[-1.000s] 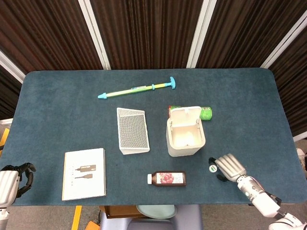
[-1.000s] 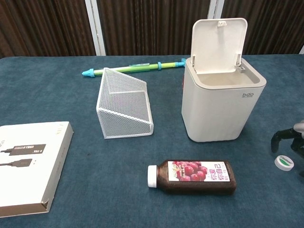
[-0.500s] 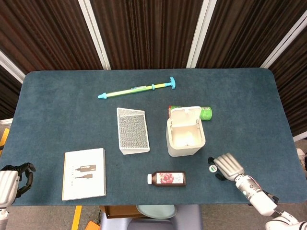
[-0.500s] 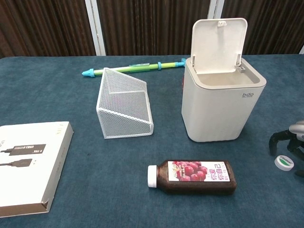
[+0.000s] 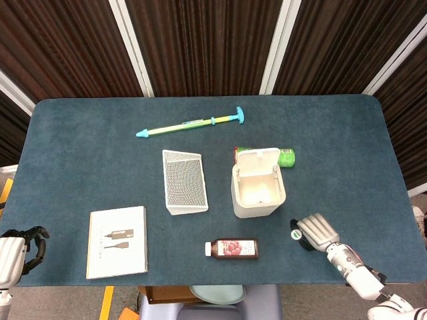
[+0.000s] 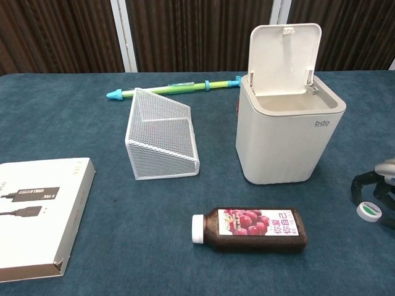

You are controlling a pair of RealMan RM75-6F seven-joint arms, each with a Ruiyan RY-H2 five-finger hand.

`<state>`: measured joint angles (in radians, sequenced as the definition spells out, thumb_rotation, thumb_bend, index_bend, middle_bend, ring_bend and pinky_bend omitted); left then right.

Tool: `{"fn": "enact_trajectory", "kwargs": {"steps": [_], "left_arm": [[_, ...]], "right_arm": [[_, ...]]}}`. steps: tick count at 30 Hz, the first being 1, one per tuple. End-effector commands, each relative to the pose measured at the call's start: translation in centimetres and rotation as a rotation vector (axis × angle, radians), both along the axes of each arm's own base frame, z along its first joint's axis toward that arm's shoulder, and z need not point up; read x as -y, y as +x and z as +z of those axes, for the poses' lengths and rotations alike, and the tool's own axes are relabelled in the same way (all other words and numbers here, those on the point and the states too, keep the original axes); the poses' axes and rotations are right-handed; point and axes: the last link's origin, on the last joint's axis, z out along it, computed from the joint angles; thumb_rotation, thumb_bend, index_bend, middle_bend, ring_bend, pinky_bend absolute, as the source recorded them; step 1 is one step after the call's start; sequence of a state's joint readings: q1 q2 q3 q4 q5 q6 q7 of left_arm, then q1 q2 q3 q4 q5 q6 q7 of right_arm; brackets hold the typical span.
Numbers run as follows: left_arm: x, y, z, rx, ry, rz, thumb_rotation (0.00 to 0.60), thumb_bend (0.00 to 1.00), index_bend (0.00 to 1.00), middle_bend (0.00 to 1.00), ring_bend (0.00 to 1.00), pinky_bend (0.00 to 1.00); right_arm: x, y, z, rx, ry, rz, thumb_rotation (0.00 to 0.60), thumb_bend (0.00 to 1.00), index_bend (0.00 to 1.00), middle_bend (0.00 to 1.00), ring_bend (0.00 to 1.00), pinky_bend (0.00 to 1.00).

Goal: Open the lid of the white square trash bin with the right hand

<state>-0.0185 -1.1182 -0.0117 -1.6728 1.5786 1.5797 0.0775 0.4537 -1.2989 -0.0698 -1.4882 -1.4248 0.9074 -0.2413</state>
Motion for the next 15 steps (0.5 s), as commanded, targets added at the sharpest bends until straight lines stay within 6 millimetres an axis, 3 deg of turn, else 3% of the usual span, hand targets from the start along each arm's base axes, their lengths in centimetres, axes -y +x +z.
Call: {"fn": "enact_trajectory", "kwargs": {"steps": [1, 15], "left_arm": [[0.01, 0.0, 0.0, 0.0, 0.0, 0.0, 0.6, 0.58, 0.52, 0.64, 0.67, 0.52], [-0.01, 0.0, -0.01, 0.001, -0.001, 0.001, 0.6, 0.58, 0.52, 0.64, 0.67, 0.52]], "right_arm": [[0.0, -0.02, -0.02, 0.001, -0.003, -0.001, 0.6, 0.43, 0.52, 0.88, 0.9, 1.0], [0.13, -0.27, 0.19, 0.01, -0.02, -0.014, 0.6, 0.44, 0.59, 0.88, 0.9, 1.0]]}}
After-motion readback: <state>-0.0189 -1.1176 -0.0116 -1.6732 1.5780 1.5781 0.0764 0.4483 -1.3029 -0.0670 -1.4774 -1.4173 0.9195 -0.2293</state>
